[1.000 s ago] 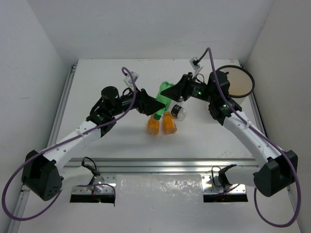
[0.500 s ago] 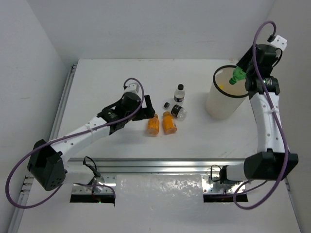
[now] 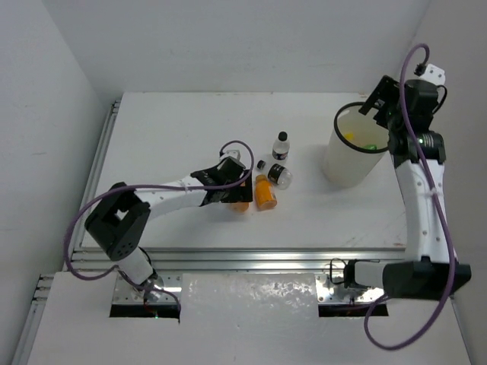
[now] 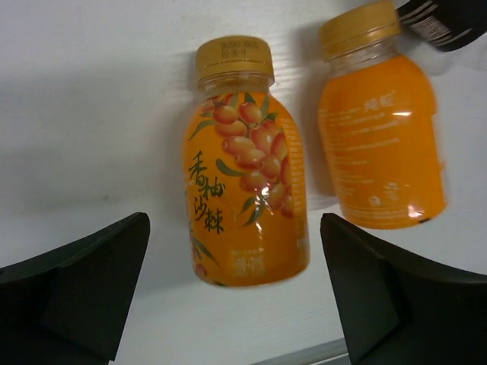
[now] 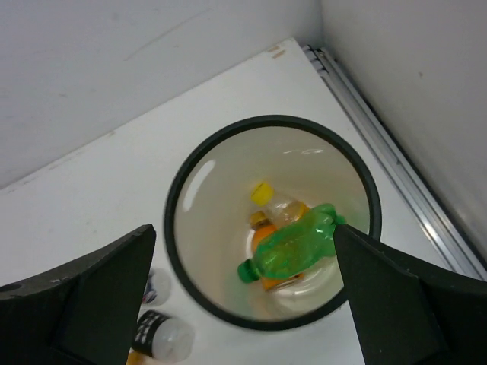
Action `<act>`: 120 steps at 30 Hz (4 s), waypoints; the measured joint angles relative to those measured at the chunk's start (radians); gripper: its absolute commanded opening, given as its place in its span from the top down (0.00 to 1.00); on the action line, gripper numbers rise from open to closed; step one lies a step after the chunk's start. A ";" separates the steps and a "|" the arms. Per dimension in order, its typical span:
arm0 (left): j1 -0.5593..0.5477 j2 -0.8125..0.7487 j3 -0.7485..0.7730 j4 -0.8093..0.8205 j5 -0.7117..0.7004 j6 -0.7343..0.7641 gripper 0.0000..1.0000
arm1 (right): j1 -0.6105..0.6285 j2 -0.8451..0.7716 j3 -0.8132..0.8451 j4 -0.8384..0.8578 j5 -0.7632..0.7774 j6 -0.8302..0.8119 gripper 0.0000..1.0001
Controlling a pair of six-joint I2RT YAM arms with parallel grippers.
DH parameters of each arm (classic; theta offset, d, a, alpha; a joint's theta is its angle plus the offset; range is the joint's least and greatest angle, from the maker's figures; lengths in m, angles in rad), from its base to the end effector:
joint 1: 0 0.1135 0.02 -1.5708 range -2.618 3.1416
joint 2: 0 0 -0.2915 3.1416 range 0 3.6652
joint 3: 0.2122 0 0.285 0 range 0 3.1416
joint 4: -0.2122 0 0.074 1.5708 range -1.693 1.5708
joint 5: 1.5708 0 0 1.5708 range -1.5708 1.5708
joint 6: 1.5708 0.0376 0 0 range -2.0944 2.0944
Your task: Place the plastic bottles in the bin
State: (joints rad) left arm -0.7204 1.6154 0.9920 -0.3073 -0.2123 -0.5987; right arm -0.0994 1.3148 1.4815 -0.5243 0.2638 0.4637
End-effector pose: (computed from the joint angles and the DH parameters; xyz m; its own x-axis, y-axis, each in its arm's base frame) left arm 0.2761 -0.2318 0.2020 -0.8081 -0.0237 -0.5886 0.1149 0.9736 -0.1970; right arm 0.3118 -0.0409 0.4623 -0.1600 0.4499 -0.8786 0.4589 0.8220 0.3373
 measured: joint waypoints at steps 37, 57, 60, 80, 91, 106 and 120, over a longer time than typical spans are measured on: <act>-0.040 -0.659 -0.552 0.849 0.444 0.113 0.00 | 0.667 -0.050 -0.529 0.623 -0.908 0.200 1.00; -0.107 -0.118 -0.051 0.194 -0.021 -0.023 0.00 | 0.100 0.030 -0.005 0.154 0.237 -0.156 0.01; -0.128 -0.008 0.066 0.132 -0.056 -0.074 0.00 | 0.066 0.159 0.056 0.074 0.241 -0.161 0.01; -0.179 0.331 0.188 0.105 -0.248 -0.210 0.97 | 0.158 -0.240 -0.245 0.060 -0.148 -0.035 0.01; -0.272 -0.296 -0.287 0.144 -0.329 -0.157 1.00 | 0.280 -0.223 -0.482 0.275 -0.666 0.063 0.01; -0.288 -0.846 -0.699 0.841 0.005 0.136 1.00 | 0.700 -0.090 -0.676 0.808 -1.002 0.335 0.01; -0.287 -0.717 -0.382 0.486 -0.220 0.093 0.00 | 0.602 -0.131 -0.494 0.463 -0.649 0.232 1.00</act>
State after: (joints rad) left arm -1.0077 0.8982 0.6098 0.1791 -0.4324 -0.5056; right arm 0.5022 1.1835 0.9874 -0.0612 -0.3855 0.6956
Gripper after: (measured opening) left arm 0.995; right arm 0.481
